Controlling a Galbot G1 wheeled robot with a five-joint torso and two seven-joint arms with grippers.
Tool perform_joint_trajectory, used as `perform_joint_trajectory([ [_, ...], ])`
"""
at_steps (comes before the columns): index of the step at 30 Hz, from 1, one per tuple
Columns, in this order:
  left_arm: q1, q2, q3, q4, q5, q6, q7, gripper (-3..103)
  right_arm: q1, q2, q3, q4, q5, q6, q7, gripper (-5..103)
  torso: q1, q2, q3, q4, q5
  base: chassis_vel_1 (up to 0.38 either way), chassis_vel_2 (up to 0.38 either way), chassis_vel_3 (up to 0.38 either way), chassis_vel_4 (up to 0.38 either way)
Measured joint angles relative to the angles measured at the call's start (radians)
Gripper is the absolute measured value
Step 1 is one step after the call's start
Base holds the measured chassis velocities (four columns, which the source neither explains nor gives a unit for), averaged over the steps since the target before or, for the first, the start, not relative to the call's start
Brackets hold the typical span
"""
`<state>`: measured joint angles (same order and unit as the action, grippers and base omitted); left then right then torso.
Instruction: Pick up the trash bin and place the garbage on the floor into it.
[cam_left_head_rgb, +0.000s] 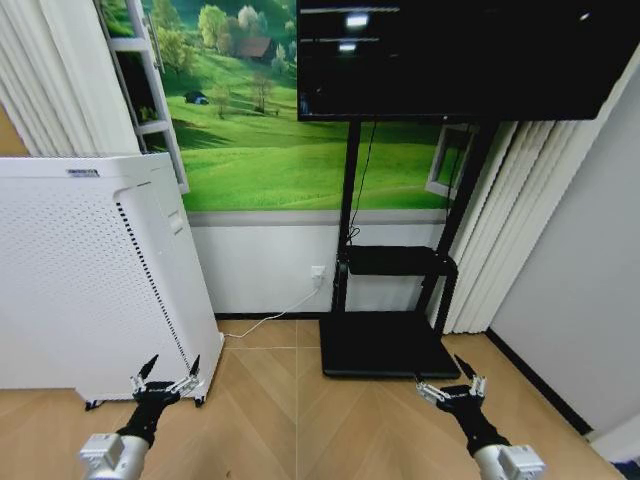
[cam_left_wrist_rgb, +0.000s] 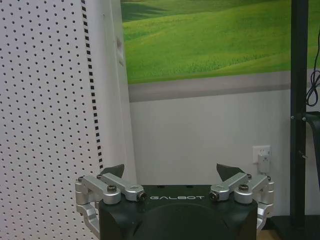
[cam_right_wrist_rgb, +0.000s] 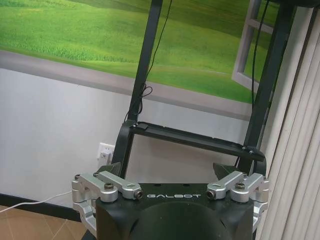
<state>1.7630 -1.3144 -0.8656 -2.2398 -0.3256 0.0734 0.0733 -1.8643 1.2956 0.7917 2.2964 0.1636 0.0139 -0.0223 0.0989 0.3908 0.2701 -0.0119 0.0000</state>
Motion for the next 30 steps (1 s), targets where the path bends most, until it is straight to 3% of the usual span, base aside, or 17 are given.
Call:
perform_joint_trajectory([
  [30, 0.000, 0.000, 0.000, 0.000, 0.000, 0.000, 0.000, 100, 0.000, 0.000, 0.000, 0.000, 0.000, 0.000, 0.000, 100, 0.047, 0.127, 0.080, 0.0000, 0.0000, 0.000, 0.000, 0.000, 0.000],
])
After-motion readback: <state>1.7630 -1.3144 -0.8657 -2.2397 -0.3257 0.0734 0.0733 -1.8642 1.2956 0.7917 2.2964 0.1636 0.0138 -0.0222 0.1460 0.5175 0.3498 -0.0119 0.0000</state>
